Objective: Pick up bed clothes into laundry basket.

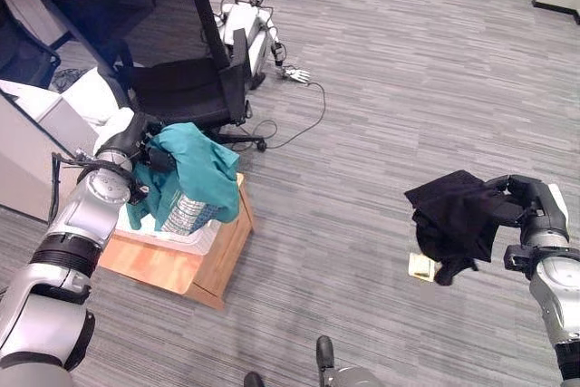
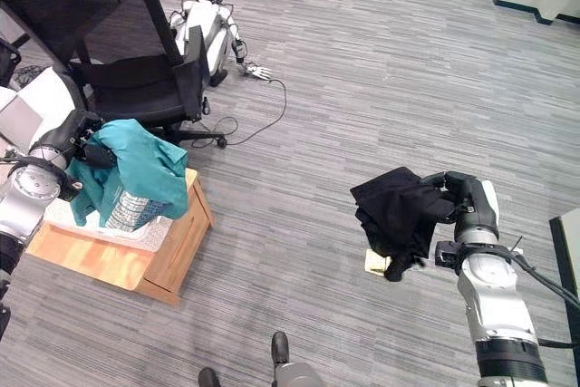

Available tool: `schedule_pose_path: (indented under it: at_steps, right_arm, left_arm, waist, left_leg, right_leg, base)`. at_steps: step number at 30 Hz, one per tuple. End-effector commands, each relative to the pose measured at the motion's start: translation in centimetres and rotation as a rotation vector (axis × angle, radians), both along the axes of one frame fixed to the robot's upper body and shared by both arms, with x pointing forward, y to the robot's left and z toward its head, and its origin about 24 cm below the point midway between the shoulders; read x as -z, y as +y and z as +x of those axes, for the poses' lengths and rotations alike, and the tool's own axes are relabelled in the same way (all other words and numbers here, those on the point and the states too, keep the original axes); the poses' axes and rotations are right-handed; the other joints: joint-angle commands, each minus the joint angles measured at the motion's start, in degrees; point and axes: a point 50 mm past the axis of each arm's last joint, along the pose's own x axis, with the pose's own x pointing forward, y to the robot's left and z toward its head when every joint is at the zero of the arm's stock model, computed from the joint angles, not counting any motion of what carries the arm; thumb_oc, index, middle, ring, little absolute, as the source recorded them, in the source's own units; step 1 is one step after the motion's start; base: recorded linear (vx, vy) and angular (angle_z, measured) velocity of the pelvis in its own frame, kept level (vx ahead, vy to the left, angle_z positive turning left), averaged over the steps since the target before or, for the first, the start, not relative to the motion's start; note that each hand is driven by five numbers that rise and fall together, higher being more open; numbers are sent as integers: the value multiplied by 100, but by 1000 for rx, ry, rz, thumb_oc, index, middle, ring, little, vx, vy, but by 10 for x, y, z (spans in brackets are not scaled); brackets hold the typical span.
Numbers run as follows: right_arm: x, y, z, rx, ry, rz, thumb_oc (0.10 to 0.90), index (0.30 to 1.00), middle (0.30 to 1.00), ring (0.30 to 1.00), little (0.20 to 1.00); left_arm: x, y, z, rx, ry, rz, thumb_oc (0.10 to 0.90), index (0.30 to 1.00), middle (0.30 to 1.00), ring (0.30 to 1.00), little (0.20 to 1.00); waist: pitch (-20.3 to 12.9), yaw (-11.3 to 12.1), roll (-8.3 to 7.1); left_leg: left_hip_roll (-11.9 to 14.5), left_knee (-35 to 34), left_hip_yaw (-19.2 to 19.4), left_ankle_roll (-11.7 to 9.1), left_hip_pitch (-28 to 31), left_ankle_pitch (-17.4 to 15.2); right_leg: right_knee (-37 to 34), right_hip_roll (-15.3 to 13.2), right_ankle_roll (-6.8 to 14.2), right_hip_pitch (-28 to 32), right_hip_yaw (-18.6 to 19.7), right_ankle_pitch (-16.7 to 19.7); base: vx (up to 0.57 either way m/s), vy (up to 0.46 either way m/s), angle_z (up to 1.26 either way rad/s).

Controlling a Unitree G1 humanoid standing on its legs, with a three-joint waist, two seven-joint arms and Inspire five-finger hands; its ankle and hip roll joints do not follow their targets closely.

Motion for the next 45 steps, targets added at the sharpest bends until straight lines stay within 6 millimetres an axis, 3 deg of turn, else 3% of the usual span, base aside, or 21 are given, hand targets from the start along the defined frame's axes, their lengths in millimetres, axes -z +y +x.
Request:
schedule_pose_path:
  at_steps: [1,10,19,25,33,45]
  right_arm:
    - [-78,3,3,-48,-314,-182,400,300,300,300,300]
    - [-72,-11,-7,24,-299,-167,400,300,300,300,300]
    - [-65,-12,-5,28,-274,-145,400,300,300,300,300]
    - [-59,-7,-2,10,-255,-139,400,300,300,300,300]
    - [-59,-9,-4,14,-234,-159,400,300,300,300,300]
    - [-59,-12,-7,31,-244,-155,400,300,300,300,300]
  left_arm:
    - [-100,6,3,-40,-325,62,400,300,300,300,300]
    - [-120,26,-7,-113,-376,54,400,300,300,300,300]
    - [-133,45,-17,-182,-405,30,400,300,300,300,300]
    - [-142,45,-19,-180,-430,10,400,300,300,300,300]
    - [-169,42,-22,-177,-476,41,400,300,300,300,300]
    - [-175,50,-25,-221,-470,52,400,300,300,300,300]
  waist:
    - [-425,114,-330]
    - [-332,157,-368]
    - [-289,242,-390]
    - [-307,252,-375]
    - [-359,209,-333]
    - [-160,145,-377]
  left_leg:
    - [-55,1,13,-85,-82,-14]
    - [-49,1,4,-89,-88,-59]
    - [-40,1,-42,-104,-41,-89]
    - [-46,1,-50,-102,-12,-116]
    - [-65,1,-23,-104,54,-206]
    - [-43,1,28,-101,-152,-153]
  right_leg:
    - [16,-237,892,289,-13,-257]
    - [16,-231,894,294,-35,-286]
    - [16,-208,895,367,-92,-337]
    - [16,-197,896,403,-103,-369]
    - [16,-219,935,462,-130,-411]
    - [16,-216,952,232,-108,-331]
  base:
    - [-29,7,-4]
    - [2,4,0]
    - [4,1,2]
    - [24,11,8]
    - [13,8,0]
    - [-21,5,0]
